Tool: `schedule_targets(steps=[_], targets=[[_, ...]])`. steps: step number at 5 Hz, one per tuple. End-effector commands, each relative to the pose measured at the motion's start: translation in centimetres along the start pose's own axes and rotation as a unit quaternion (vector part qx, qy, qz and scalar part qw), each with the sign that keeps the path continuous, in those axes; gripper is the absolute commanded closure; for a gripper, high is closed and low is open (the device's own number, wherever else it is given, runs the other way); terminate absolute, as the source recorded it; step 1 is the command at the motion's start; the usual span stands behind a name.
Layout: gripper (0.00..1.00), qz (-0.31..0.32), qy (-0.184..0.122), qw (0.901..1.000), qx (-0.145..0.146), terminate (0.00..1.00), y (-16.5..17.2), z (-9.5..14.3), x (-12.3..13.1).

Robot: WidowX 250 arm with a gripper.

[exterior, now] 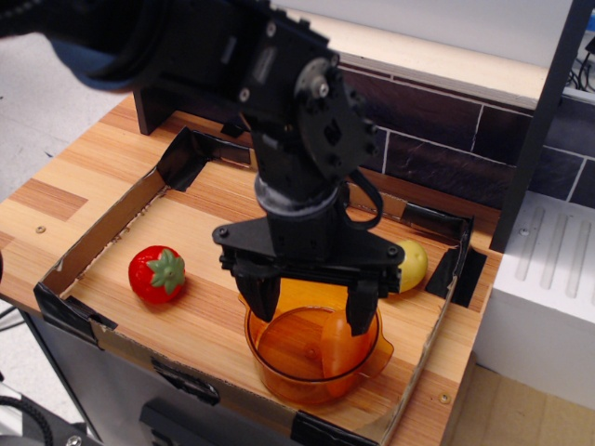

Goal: Take carrot out of pot

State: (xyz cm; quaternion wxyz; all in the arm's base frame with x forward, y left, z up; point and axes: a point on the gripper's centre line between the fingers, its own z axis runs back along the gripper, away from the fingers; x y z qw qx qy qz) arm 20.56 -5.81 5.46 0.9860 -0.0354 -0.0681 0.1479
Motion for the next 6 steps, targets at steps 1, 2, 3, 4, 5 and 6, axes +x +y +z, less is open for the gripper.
schedule_targets(steps=[1, 2, 3, 4, 5, 6], targets=[[0.00, 0.014, -0.001, 0.9998, -0.015, 0.00, -0.4, 0.0, 0.5], [0.00, 0.020, 0.001, 0.9997, -0.010, 0.00, -0.4, -0.7, 0.6], [0.00, 0.025, -0.001, 0.9997, 0.000, 0.00, -0.3, -1.3, 0.8], [0.00, 0.028, 0.000, 0.9996, 0.010, 0.00, -0.4, -2.0, 0.7], [0.00, 0.025, -0.001, 0.9995, 0.021, 0.00, -0.5, -2.6, 0.5], [0.00, 0.023, 0.005, 0.9994, 0.027, 0.00, -0.6, -3.2, 0.2]])
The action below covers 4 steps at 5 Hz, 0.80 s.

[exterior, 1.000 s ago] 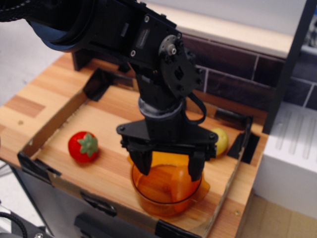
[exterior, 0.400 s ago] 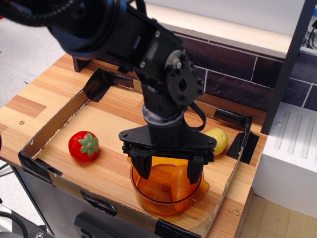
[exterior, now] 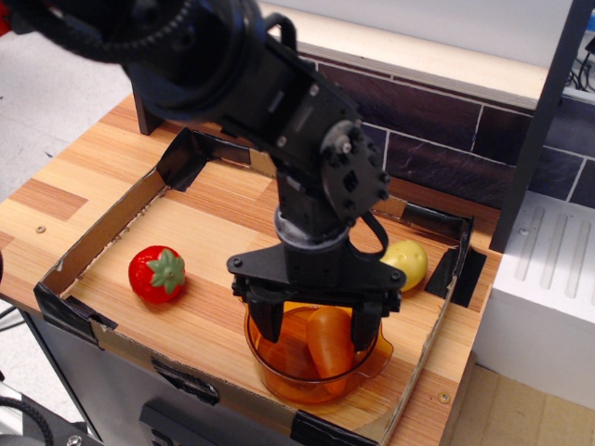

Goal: Take carrot out of pot

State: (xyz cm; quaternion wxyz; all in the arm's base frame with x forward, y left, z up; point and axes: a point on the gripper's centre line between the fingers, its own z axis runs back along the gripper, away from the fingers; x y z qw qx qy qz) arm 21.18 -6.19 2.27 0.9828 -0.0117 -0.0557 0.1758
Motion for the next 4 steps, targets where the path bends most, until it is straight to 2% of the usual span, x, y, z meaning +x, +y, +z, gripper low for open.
schedule_targets(steps=[1, 2, 3, 4], targets=[[0.00, -0.003, 0.007, 1.0000, 0.004, 0.00, -0.5, -0.6, -0.2], [0.00, 0.009, 0.014, 0.9998, 0.007, 0.00, -0.8, -1.4, -0.1], [1.00, 0.015, 0.006, 0.9999, -0.001, 0.00, -0.7, -1.1, 0.0], [1.00, 0.025, -0.003, 0.9996, -0.009, 0.00, -0.4, 0.5, 0.1]])
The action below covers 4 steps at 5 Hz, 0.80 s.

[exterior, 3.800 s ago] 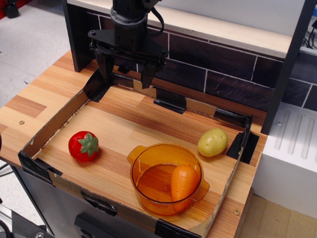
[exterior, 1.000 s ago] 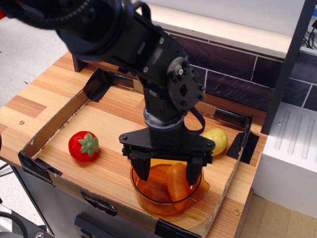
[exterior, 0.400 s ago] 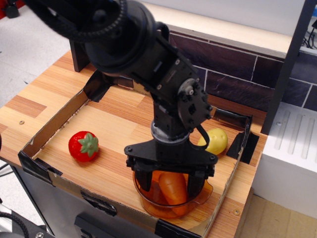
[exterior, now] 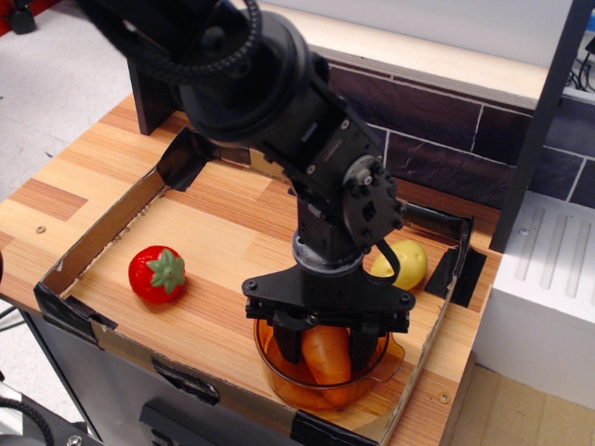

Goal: Take carrot out of pot

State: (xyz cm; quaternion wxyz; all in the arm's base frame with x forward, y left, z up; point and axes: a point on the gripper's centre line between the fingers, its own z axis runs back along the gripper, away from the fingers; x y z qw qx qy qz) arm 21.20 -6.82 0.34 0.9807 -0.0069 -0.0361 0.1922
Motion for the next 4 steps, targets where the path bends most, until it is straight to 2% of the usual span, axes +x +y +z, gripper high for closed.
schedule_targets(steps=[1, 2, 3, 4], targets=[[1.00, 0.024, -0.038, 0.9987, -0.024, 0.00, 0.9, 4.3, 0.8], [1.00, 0.046, -0.054, 0.9960, -0.055, 0.00, 1.4, 7.8, 1.5], [1.00, 0.099, -0.083, 0.9902, -0.053, 0.00, 1.7, 9.4, 4.4], [1.00, 0.136, -0.082, 0.9872, -0.019, 0.00, 2.6, 8.2, 7.7]])
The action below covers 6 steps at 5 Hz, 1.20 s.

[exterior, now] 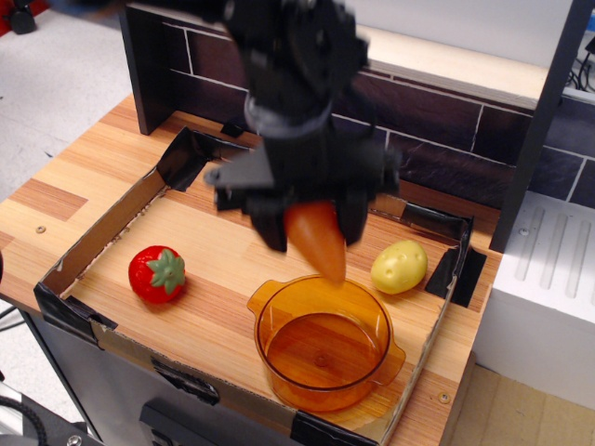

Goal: Take carrot out of pot

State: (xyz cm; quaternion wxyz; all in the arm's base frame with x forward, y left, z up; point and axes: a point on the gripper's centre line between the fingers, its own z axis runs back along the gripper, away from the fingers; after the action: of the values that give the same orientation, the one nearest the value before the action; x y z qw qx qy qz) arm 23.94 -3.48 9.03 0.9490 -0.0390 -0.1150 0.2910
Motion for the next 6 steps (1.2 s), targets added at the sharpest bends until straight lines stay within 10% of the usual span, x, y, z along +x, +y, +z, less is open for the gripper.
schedule_targets(steps=[1, 5, 6], targets=[[1.00, 0.049, -0.011, 0.9974, 0.052, 0.00, 0.8, -2.6, 5.3], [1.00, 0.035, -0.017, 0.9918, 0.122, 0.00, 3.4, -8.5, 6.9], [0.00, 0.044, -0.018, 0.9916, 0.120, 0.00, 3.6, -8.5, 6.8]])
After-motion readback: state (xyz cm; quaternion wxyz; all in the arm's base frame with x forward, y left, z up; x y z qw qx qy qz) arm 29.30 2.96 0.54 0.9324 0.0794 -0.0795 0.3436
